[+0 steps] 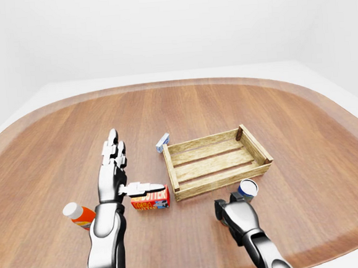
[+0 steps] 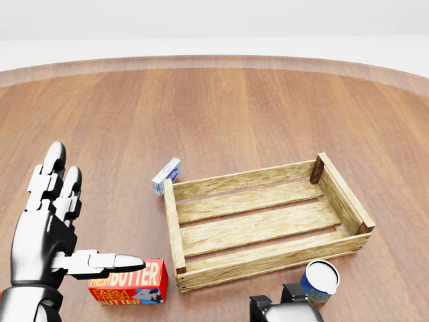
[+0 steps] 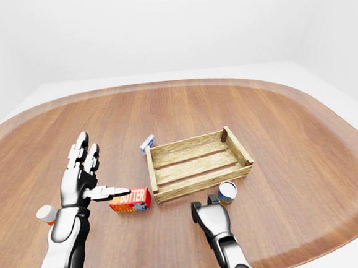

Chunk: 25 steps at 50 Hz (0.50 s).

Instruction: Pick up the tomato sauce, and put it in the wooden tray.

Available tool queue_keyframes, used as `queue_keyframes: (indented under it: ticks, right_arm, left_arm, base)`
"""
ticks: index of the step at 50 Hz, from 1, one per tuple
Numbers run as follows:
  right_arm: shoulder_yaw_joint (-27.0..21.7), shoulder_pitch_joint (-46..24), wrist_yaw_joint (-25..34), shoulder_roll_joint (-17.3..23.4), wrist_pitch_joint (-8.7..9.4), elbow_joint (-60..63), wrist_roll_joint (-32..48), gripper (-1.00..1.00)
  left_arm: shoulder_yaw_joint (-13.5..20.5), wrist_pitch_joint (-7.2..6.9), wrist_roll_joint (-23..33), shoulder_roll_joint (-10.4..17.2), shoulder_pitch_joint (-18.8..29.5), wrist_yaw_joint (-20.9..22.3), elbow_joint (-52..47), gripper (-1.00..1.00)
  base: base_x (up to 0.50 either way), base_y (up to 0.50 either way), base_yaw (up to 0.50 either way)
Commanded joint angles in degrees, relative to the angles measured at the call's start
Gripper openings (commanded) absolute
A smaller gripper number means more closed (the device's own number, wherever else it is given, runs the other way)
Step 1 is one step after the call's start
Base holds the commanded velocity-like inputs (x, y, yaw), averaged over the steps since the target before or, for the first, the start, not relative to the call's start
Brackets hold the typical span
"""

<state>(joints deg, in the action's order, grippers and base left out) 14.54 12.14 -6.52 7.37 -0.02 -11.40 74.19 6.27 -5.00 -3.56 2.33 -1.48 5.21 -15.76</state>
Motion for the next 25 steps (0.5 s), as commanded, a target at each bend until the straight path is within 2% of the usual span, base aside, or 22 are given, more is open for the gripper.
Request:
queue_keyframes:
  ticks: [1, 14, 25]
  right_arm:
    - [0.48, 3.3, 2.07, -0.03, -0.38, -0.62, -1.56, -1.0]
    - [0.65, 3.58, 2.99, -0.03, -0.12, 1.81, -1.56, -1.0]
    - [-0.28, 3.49, 7.14, -0.28, 0.26, 11.93, -0.85, -1.0]
  left_arm:
    - [0.18, 0.0, -0.11, 0.06, 0.03, -0.04, -0.31, 1.0]
    - [0.31, 0.0, -0.26, 0.08, -0.01, 0.05, -0.53, 1.0]
    - [0.31, 0.0, -0.28, 0.08, 0.05, -0.01, -0.16, 1.0]
  base:
    - [0.0, 0.0, 0.0]
    - [0.0, 0.0, 0.0]
    - [0.0, 0.0, 0.0]
